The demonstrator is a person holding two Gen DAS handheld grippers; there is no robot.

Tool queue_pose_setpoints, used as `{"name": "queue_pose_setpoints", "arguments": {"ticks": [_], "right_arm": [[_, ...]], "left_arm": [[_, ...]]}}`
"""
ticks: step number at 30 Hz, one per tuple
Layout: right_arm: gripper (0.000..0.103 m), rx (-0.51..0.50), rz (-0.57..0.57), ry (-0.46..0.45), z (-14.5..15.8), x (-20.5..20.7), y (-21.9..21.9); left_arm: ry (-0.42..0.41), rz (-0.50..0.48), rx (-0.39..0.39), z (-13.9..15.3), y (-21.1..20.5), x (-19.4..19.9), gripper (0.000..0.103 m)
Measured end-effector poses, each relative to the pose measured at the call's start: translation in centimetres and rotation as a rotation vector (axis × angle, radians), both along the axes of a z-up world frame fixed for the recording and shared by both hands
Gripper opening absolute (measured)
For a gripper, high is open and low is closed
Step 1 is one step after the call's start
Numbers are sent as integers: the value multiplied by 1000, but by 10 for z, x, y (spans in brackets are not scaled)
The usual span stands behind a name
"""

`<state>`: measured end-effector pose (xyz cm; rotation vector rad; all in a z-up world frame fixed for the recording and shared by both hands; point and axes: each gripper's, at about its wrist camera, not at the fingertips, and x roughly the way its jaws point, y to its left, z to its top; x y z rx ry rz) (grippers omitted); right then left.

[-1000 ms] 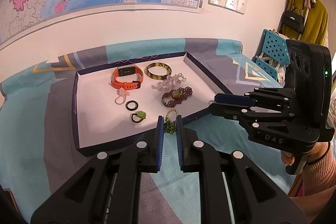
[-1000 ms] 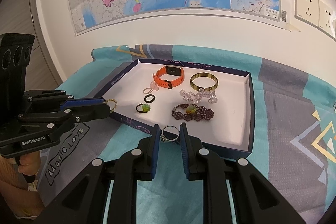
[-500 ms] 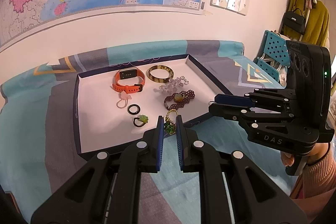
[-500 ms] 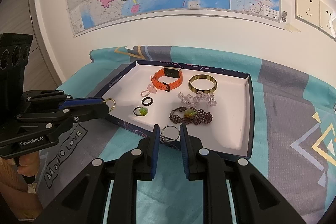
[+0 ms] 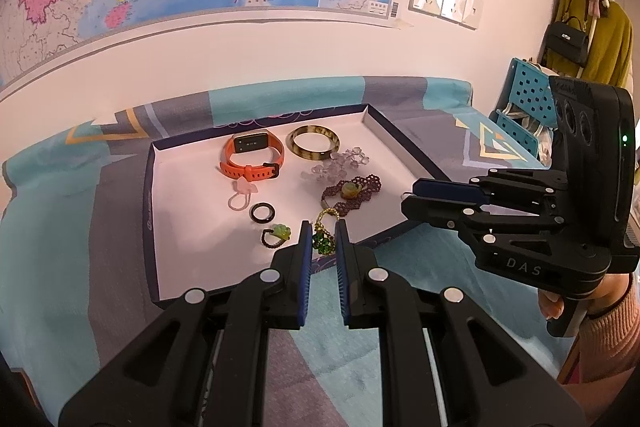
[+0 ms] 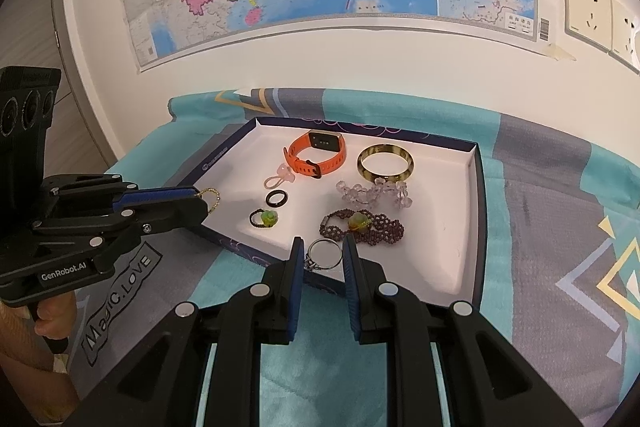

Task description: Organize jewelry

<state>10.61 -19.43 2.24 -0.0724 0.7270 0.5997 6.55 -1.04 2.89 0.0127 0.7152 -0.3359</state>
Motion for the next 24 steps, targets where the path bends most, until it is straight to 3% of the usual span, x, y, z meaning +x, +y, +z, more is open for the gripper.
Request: {"name": "queue_pose_setpoints", "arguments": {"ticks": [24], "right_arm": [[17,-21,-16,20,-9,16,7]], "left_arm": [[26,23,14,-12,5,19,12]]}}
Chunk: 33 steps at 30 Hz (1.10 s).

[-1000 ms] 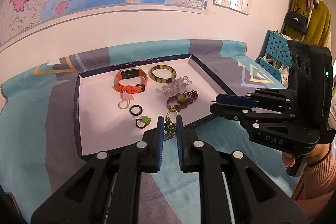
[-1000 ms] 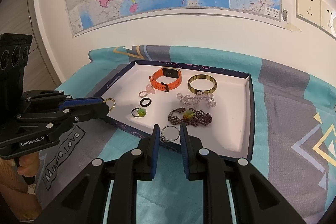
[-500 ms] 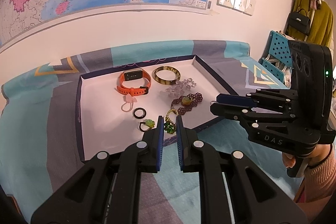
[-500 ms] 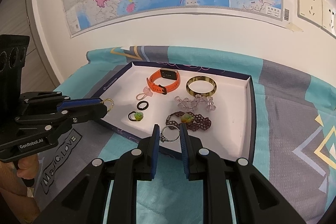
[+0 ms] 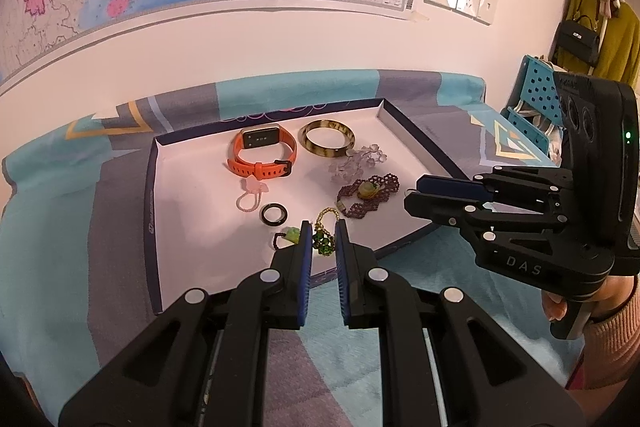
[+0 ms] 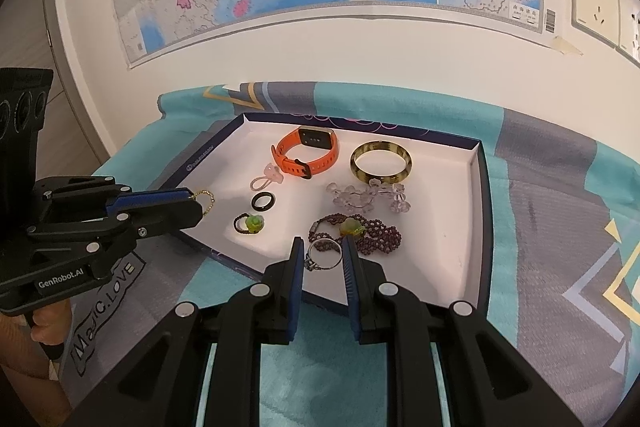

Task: Organize jewelry
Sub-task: 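Lower the gold ring into the box with the left tool while the right tool lowers the silver ring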

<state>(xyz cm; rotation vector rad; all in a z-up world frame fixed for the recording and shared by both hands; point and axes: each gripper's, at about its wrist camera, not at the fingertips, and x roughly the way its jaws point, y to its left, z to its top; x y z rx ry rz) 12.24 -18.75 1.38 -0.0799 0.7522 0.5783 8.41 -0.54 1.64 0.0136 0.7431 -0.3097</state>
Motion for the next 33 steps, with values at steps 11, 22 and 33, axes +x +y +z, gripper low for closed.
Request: {"name": "queue_pose_setpoints", "arguments": {"ticks": [11,22,33], "right_arm": [[17,-4,-2,13,-6,4,2],[17,-8,-3,28,-10,10,2],[18,-10,-5,44,-16,16,3]], "left_arm": [[8,1,1,-3,-1,4,12],[25,6,7,-8,-2,11,12],[41,14,13,-15,-3,17,12]]}}
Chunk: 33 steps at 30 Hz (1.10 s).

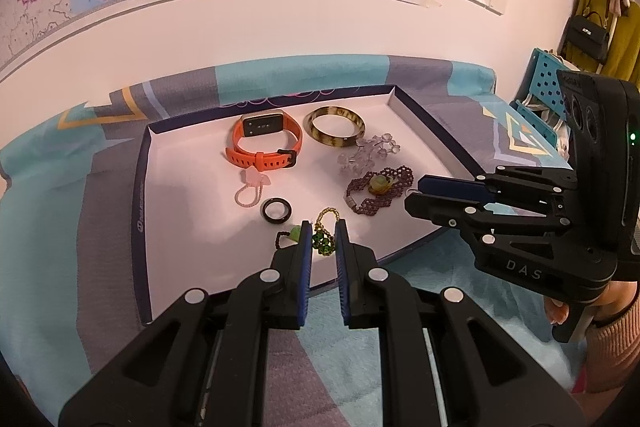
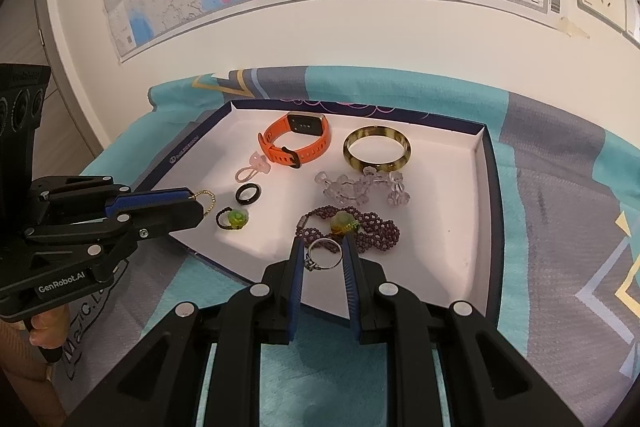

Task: Organize jewelry
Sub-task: 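Lower the gold ring into the box with the left tool while the right tool lowers the silver ring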

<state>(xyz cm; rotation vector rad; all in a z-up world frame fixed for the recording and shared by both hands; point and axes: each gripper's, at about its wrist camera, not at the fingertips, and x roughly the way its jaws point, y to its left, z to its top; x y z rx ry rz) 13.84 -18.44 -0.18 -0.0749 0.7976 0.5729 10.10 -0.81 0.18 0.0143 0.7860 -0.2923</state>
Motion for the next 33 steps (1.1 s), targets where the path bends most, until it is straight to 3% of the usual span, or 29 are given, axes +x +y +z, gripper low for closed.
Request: {"name": "queue_pose_setpoints", "arguments": {"ticks": [33], "right_arm": [[18,5,-5,23,-5,7,0]], "left_arm": [[24,12,-3,-10,1,8,12]]}}
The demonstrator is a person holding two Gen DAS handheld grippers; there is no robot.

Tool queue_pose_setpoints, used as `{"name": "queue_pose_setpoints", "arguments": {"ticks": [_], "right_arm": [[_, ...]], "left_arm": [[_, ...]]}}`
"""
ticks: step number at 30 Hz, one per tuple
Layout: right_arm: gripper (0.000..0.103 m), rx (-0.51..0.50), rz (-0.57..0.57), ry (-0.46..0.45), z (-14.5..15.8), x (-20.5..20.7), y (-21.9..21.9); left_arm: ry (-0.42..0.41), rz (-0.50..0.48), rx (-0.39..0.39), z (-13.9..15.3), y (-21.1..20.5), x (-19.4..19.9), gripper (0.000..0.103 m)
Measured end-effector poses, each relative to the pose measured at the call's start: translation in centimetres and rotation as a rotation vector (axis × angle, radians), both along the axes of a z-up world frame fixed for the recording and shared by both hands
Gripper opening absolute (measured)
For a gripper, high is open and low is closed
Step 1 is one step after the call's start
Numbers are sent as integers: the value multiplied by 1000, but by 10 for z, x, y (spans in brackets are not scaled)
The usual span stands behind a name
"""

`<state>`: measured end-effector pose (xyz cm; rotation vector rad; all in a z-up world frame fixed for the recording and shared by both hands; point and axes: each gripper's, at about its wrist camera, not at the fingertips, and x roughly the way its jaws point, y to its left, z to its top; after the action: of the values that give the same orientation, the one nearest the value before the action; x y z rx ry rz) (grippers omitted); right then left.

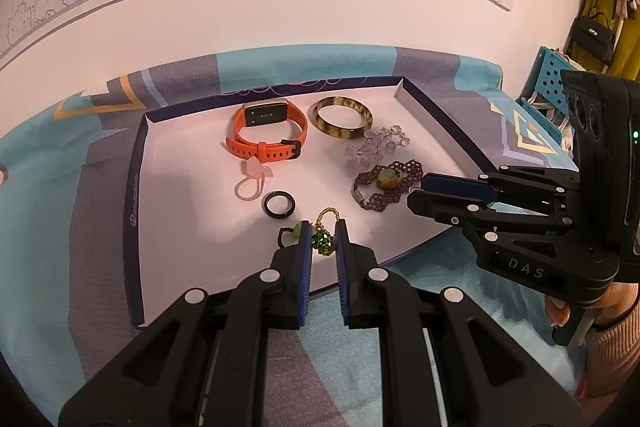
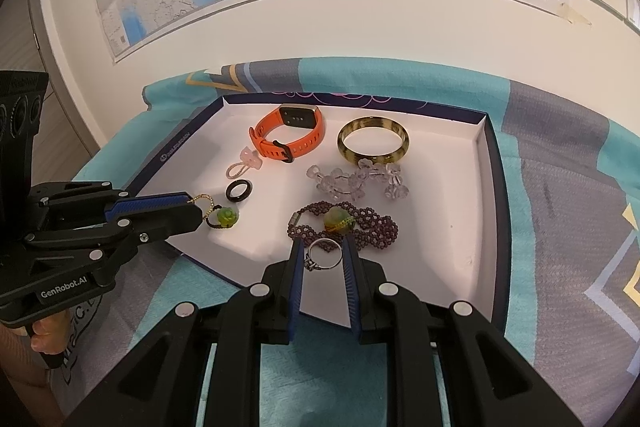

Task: Organize jewelry
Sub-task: 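Lower the gold ring into the box with the left tool while the right tool lowers the silver ring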

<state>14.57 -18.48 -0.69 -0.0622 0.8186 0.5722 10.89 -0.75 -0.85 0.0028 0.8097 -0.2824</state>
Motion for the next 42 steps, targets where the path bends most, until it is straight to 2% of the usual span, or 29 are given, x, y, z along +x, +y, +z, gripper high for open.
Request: {"name": "queue_pose_setpoints", "arguments": {"ticks": [42], "right_arm": [[18,-5,5,9,-2,4,3]], "left_arm": [[37,23,-10,-11,5,9,12]]}}
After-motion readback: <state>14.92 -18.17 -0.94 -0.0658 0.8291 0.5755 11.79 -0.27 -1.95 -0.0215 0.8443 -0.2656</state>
